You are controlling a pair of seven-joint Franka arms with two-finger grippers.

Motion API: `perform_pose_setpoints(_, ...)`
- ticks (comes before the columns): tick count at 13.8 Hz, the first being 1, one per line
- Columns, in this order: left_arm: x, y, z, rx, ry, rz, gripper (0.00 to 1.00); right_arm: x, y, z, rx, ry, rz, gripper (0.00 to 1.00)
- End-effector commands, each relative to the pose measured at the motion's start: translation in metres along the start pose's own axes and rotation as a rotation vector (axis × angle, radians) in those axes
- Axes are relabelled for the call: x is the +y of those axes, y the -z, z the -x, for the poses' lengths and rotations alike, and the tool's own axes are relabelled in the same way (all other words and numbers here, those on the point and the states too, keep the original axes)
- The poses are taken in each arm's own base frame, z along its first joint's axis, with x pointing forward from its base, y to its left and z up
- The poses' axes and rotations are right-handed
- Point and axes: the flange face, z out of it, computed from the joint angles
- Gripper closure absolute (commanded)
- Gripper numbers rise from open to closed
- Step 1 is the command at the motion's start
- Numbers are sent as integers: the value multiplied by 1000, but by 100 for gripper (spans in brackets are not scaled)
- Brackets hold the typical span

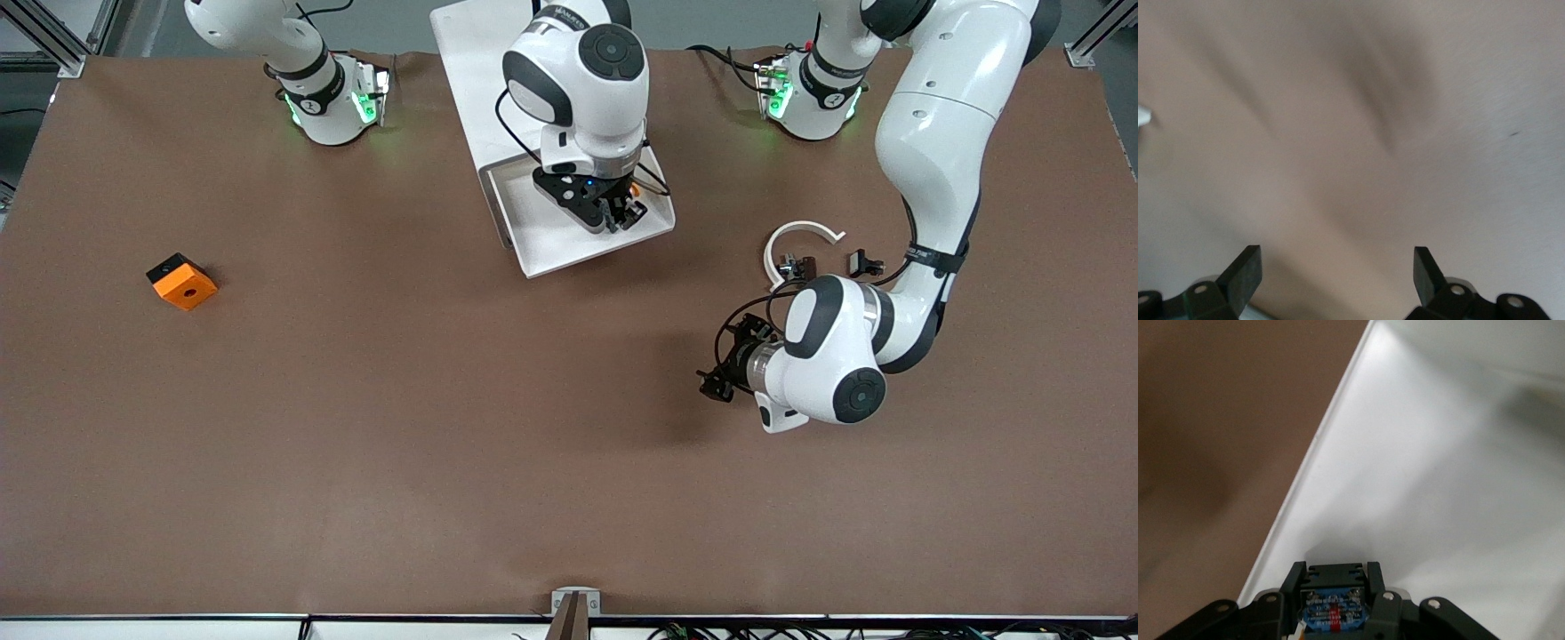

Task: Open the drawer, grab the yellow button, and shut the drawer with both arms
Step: 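Lift the button out with the right gripper while the left gripper nears the drawer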

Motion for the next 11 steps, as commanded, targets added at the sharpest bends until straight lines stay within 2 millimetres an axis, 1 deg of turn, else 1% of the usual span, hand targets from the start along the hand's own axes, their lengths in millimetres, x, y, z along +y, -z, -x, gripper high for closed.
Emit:
perform_pose_setpoints(1, 1, 20, 9, 149, -113, 18, 0, -10, 35, -46, -54, -28, -8, 100)
perform_pose_setpoints(2, 3, 19, 13, 216, -184, -6, 0, -8, 56, -69, -68, 15, -4, 100)
perform_pose_setpoints(4, 10, 27, 11, 280, -254, 2, 0, -1, 77, -121, -72, 93, -1, 100)
perform_pose_setpoints(5, 12, 35, 12, 293, -280, 25, 0, 5, 88, -152, -68, 142, -15, 100)
perform_pose_setpoints(6, 13, 39, 15, 301, -301, 39, 0, 11, 91, -179, -70, 185, 2, 100)
perform_pose_setpoints(7, 15, 41, 18, 309, -318, 50, 0, 19, 92, -212, -75, 226, 18, 100)
perform_pose_setpoints(8, 18, 44, 25, 318, -347, 63, 0, 26, 96, -239, -75, 261, 18, 100)
perform_pose_setpoints(10, 20, 60, 46, 350, -412, 81, 0, 50, 86, -290, -72, 330, 53, 100)
perform_pose_setpoints(11, 19, 71, 59, 374, -432, 91, 0, 69, 78, -322, -70, 376, 74, 100)
